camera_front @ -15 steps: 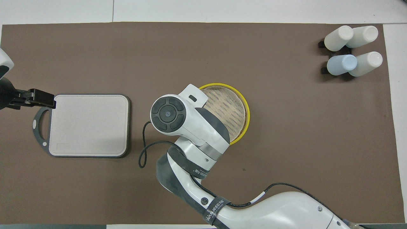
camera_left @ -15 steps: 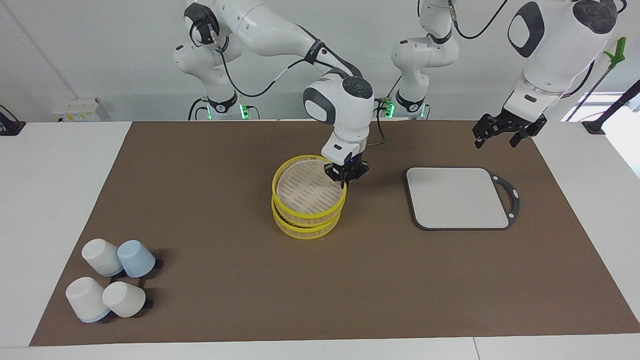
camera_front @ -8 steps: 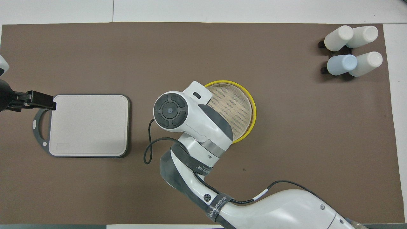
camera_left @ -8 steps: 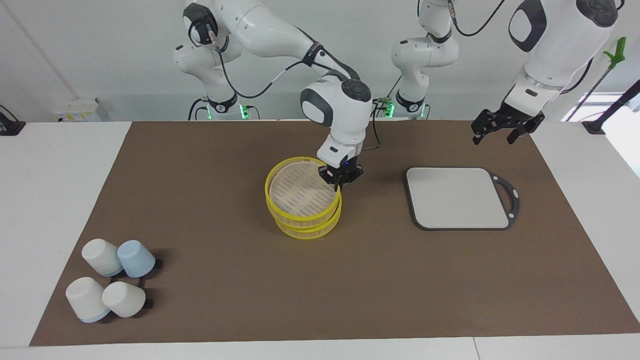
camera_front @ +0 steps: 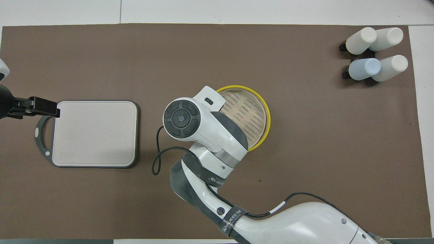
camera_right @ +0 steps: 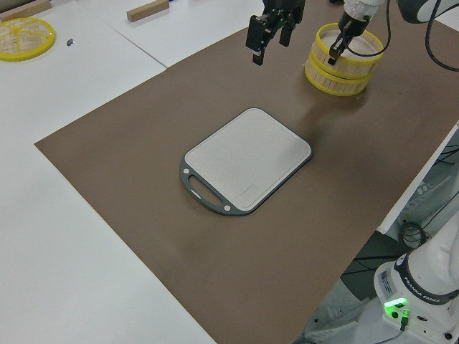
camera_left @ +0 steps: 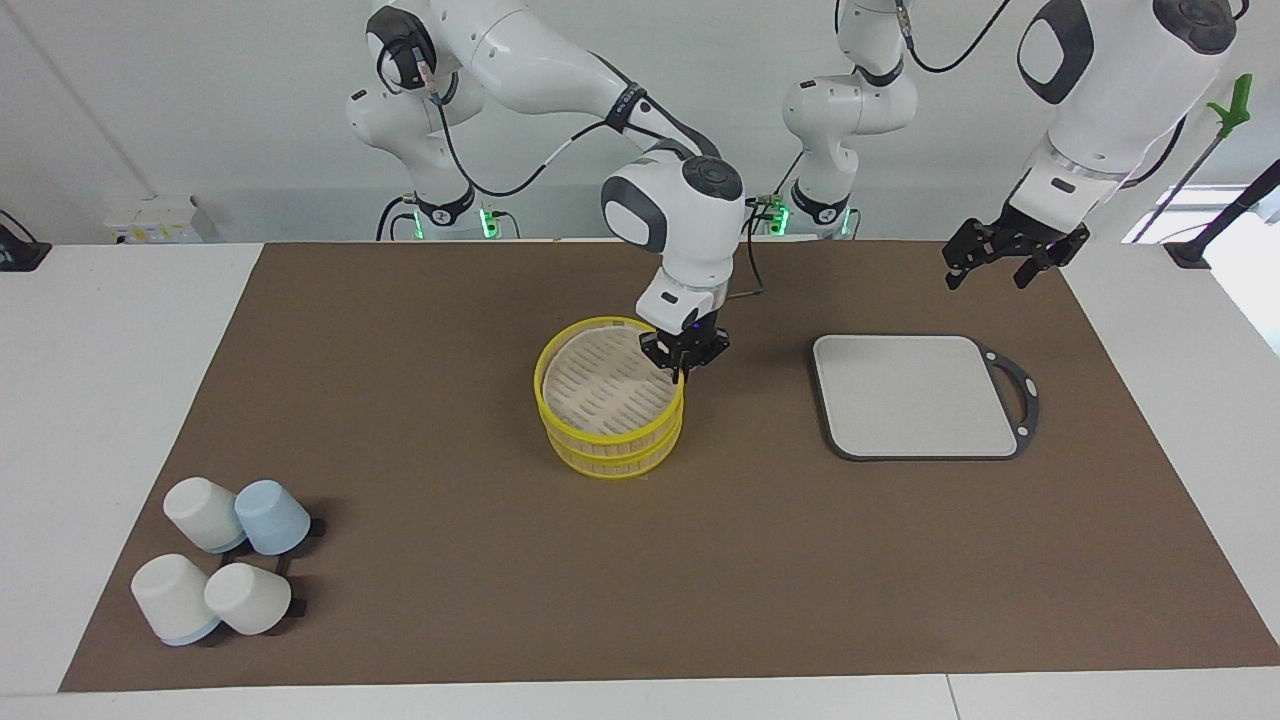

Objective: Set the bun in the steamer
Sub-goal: 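Lower the white lid onto the steamer with the right gripper, then open the right gripper and withdraw it from the steamer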

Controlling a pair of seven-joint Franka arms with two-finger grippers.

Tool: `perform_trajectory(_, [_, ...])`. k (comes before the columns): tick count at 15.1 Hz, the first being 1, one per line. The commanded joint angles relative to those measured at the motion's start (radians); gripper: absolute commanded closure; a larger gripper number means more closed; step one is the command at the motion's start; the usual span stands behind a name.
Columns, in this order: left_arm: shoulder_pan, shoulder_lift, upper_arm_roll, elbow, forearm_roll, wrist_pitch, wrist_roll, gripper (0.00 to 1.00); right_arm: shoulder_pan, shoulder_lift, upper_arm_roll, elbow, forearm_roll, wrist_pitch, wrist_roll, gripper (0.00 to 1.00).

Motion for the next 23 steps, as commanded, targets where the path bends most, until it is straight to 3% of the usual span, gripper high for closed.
perform_trajectory(1, [0.007,-0.024,-0.004,-0.033,-0.018,0.02,0.021,0.0,-0.009,0.011,0.008,0.022,0.007,0.025,0.001,0.87])
perform_trajectory(6, [0.004,-0.021,-0.004,-0.031,-0.018,0.033,0.018,0.0,-0.01,0.011,0.008,0.013,0.01,0.062,0.021,0.86])
perform_trajectory(8, [0.003,-0.019,-0.007,-0.025,-0.018,0.032,0.015,0.0,-0.01,0.011,0.008,0.008,0.01,0.065,0.025,0.83])
perform_trajectory(9, [0.003,-0.019,-0.009,-0.027,-0.018,0.03,0.016,0.0,-0.01,0.011,0.008,0.008,0.01,0.062,0.027,0.76])
perform_trajectory(10, [0.003,-0.019,-0.007,-0.027,-0.018,0.027,0.016,0.0,-0.01,0.011,0.008,0.01,0.01,0.061,0.028,0.6])
perform_trajectory(11, [0.003,-0.021,-0.01,-0.027,-0.012,0.024,0.018,0.0,-0.012,0.01,0.006,0.019,0.009,0.05,0.028,0.31])
perform_trajectory(13, [0.003,-0.022,-0.012,-0.027,-0.01,0.023,0.018,0.0,-0.033,0.001,0.006,0.022,0.006,0.026,0.025,0.0])
perform_trajectory(17, [0.003,-0.024,-0.012,-0.027,-0.009,0.023,0.018,0.0,-0.157,-0.077,0.008,0.016,0.009,-0.025,-0.028,0.0])
perform_trajectory(23, [0.001,-0.024,-0.012,-0.027,0.013,0.023,0.019,0.0,-0.374,-0.219,0.008,0.005,0.076,-0.273,-0.213,0.0])
